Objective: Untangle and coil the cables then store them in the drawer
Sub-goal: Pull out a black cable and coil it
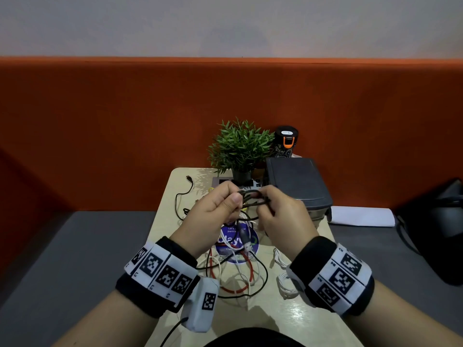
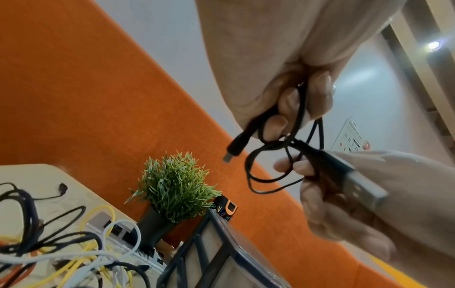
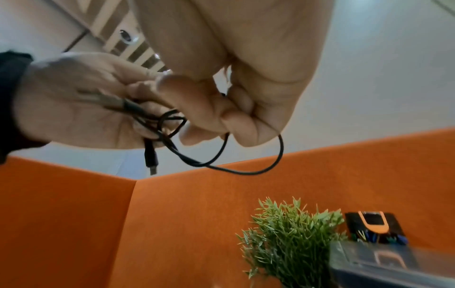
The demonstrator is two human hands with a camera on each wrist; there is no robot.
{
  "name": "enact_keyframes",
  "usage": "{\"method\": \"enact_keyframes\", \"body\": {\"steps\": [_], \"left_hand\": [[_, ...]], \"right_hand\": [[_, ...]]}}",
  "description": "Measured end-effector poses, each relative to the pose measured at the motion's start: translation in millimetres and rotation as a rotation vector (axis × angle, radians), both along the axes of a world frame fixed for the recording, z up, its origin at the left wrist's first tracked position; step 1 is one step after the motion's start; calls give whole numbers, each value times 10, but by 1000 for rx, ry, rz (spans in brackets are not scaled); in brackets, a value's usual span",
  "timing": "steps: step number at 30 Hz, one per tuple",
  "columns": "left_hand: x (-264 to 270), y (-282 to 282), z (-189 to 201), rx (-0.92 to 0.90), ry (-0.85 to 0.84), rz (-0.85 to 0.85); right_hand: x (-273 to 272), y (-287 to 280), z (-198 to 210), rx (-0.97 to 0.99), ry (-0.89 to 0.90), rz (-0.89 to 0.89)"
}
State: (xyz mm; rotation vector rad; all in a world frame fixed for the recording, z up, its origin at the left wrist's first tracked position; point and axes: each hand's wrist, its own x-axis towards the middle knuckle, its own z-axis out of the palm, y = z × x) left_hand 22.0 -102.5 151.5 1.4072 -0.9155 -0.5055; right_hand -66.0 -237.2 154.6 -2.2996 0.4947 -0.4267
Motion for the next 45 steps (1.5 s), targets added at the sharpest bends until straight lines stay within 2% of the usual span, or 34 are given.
{"method": "enact_keyframes", "body": {"steps": [6, 9, 11, 14, 16, 19, 23, 27, 30, 32, 35, 39, 41, 43, 45], "left_hand": [[-37, 4, -49, 64, -104, 31], [-38, 14, -90, 136, -131, 35], [-53, 17, -89, 173, -154, 48], [-70, 11, -82, 260, -230, 120], [-42, 18, -96, 304, -260, 198], [36, 51, -129, 337, -325, 274], [54, 93, -156, 324, -552, 274], [24, 124, -159, 258, -714, 258], [7, 151, -155, 236, -757, 268], [6, 167, -153, 226, -756, 280], [22, 193, -155, 216, -666, 282], [23, 203, -89, 149, -482, 243], [32, 213, -43, 103, -375, 256], [48, 211, -3, 97, -337, 312], [85, 207, 16, 103, -311, 402]], "right_hand": [[72, -65, -5, -77, 3, -130], [61, -70, -55, -43, 22, -144], [48, -53, -48, 115, 7, -154], [31, -30, 17, 598, -63, -93], [26, -41, 54, 773, -63, -17], [-14, -53, 130, 742, 46, 60], [-70, -44, 211, 721, 169, 101], [-145, -56, 301, 506, 261, 122], [-215, -134, 451, 355, 207, 119], [-246, -207, 545, 268, 95, 90], [-239, -312, 565, 159, -62, 94], [-203, -395, 459, 66, 16, 135], [-204, -382, 402, 195, 21, 182], [-228, -325, 358, 442, -8, 268], [-249, -284, 308, 575, -22, 366]]}}
